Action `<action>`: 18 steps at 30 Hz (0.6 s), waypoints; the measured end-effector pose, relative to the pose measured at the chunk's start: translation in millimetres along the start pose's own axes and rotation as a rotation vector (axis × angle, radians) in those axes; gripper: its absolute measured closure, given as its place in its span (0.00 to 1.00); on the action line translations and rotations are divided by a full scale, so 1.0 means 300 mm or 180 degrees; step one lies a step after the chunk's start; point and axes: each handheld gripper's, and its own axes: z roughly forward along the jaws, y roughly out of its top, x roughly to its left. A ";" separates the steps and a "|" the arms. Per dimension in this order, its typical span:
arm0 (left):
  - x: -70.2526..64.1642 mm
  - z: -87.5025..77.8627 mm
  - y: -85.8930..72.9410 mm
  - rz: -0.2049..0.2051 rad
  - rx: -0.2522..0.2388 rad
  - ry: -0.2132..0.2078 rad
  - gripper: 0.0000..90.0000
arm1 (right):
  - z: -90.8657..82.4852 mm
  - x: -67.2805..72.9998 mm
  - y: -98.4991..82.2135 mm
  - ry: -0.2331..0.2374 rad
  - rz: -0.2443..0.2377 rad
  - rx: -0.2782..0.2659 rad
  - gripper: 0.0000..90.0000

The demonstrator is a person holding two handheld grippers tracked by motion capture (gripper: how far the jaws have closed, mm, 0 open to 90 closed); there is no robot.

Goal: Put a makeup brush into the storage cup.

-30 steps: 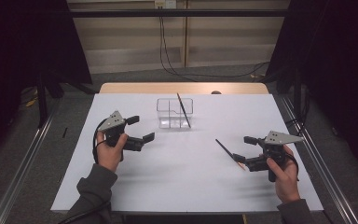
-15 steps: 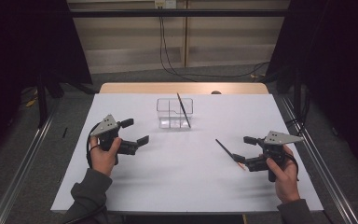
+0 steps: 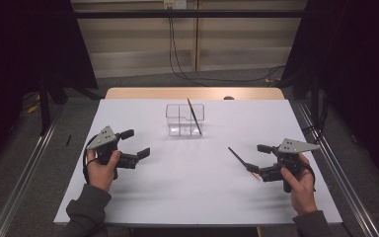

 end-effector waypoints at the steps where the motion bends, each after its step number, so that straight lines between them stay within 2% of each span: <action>1: -0.001 -0.003 -0.003 -0.0030 -0.0008 -0.0020 0.00 | 0.000 0.000 0.000 -0.0002 -0.0001 0.0001 0.12; 4: -0.001 -0.020 -0.010 -0.0013 -0.0005 0.0052 0.00 | 0.000 0.000 0.000 0.0007 -0.0010 0.0004 0.12; 6: 0.002 -0.025 -0.010 0.0005 -0.0006 0.0010 0.00 | 0.000 0.000 0.000 0.0007 -0.0010 0.0007 0.12; 7: -0.001 -0.030 -0.011 -0.0001 -0.0009 0.0065 0.00 | 0.001 0.000 0.000 0.0006 -0.0009 0.0008 0.12; 12: 0.005 -0.053 -0.020 0.0019 0.0032 0.0033 0.00 | 0.005 0.001 -0.001 0.0005 -0.0012 0.0021 0.12; 18: 0.003 -0.077 -0.030 -0.0015 0.0020 0.0100 0.00 | 0.006 0.002 0.001 0.0001 -0.0012 0.0026 0.12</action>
